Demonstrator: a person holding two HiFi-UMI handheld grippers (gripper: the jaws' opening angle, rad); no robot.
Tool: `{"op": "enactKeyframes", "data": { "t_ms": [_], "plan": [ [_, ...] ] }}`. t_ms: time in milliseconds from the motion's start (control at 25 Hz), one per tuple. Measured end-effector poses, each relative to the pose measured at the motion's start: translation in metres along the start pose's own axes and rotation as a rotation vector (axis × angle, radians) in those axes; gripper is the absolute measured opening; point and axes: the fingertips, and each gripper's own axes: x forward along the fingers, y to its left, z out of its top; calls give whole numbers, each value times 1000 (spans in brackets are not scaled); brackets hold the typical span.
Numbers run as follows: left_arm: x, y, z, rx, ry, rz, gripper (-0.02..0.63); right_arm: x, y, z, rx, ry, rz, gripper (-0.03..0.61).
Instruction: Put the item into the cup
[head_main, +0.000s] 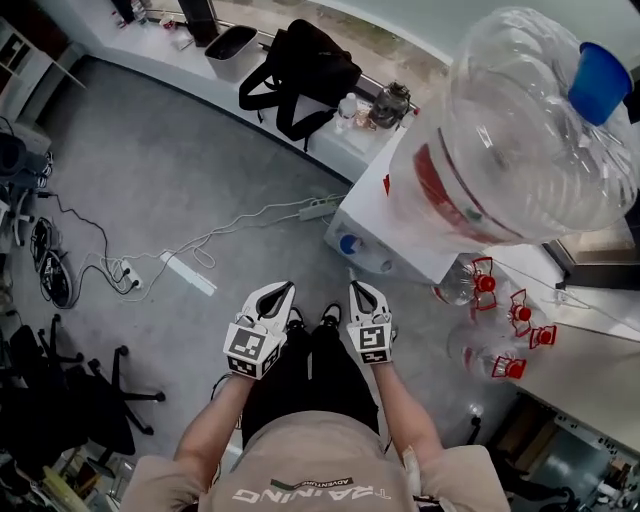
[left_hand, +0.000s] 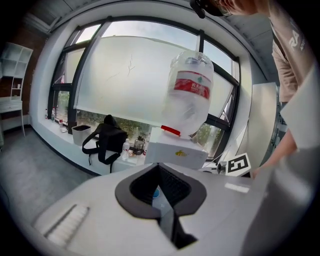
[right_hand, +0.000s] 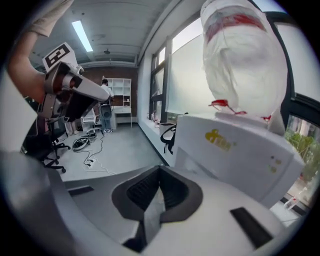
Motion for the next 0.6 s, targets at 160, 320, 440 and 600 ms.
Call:
{"op": "enactKeyframes", "data": {
  "t_ms": [160,320,440,600],
  "plan": [
    [20,-6,-36,-48,36,-40,8,33,5,-31,61,7,-5,11],
    [33,-5,-69,-63,58,-57,8,65,-3,-48,86,-10,-34,11],
    [43,1,-88,-73,72,-59,8,86,-14,-65,99,-13,-55,11],
    [48,5,-104,-84,83,-59,8,103,-29,-85,120,-6,-84,11]
  ]
}}
